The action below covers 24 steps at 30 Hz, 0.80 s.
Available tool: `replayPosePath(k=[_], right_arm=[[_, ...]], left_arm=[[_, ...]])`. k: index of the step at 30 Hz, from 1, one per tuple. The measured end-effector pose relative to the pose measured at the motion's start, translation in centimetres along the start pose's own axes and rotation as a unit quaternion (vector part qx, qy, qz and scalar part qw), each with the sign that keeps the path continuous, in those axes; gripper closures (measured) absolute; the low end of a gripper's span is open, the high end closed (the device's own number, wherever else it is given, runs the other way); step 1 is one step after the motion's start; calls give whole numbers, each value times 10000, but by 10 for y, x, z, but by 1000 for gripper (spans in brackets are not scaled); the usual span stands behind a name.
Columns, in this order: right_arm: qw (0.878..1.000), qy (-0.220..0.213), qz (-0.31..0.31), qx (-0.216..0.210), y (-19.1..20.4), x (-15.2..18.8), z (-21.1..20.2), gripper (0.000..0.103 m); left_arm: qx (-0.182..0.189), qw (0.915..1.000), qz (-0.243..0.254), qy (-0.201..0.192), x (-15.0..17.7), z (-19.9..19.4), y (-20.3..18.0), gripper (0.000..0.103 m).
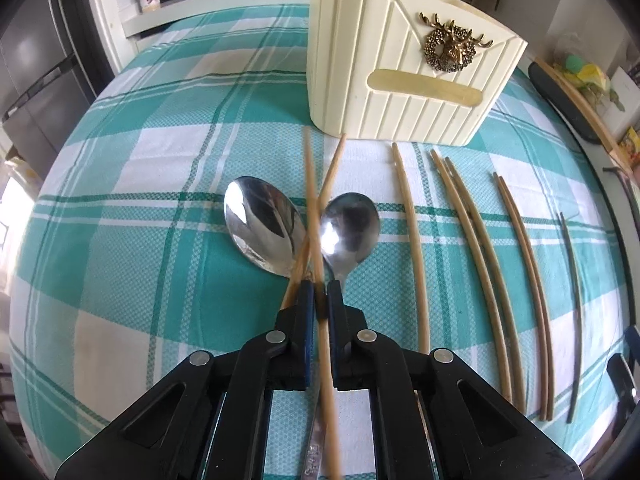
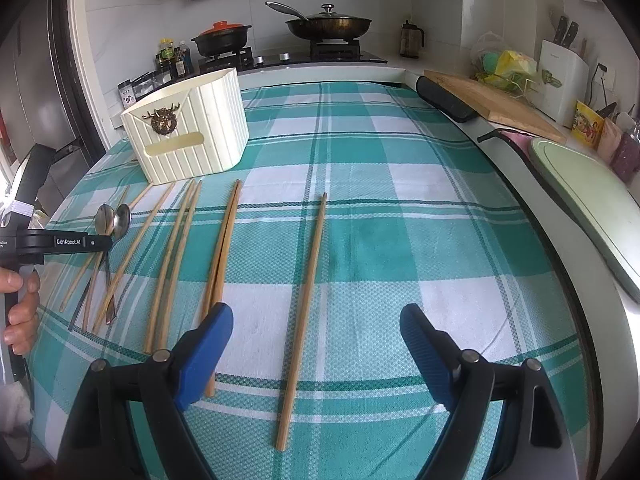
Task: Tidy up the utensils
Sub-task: 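Grasp a wooden chopstick with the left tool while the right tool approaches another chopstick, then close the right tool on a wooden chopstick while the left tool lifts its chopstick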
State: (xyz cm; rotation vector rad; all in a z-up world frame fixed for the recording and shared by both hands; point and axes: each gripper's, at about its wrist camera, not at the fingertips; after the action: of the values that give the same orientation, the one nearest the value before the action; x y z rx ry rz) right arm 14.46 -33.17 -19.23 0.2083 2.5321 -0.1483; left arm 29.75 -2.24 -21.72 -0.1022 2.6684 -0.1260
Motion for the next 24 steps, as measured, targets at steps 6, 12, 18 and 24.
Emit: replayPosePath(k=[6, 12, 18, 24], right_arm=[[10000, 48, 31, 27, -3, -2, 4, 16], [9997, 228, 10, 93, -7, -11, 20, 36], [9982, 539, -268, -45, 8, -19, 53, 53], [9933, 704, -765, 499, 16, -18, 65, 68]], left_arm=[[225, 9996, -88, -174, -1, -10, 12, 100], [311, 9979, -194, -539, -2, -47, 39, 100], [-239, 9979, -246, -544, 8, -40, 86, 100], [-349, 9991, -72, -250, 21, -14, 112, 96]])
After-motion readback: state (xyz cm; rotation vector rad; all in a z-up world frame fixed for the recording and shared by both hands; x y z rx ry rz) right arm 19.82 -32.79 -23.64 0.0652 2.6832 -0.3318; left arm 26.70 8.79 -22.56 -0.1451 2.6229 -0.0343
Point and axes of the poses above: each gripper's, at about its wrist camera, not at the fingertips, and z roughly the way its jaws point, y to its left, x to its underside, and after that the axes turned 3 degrees about -z, right-handed
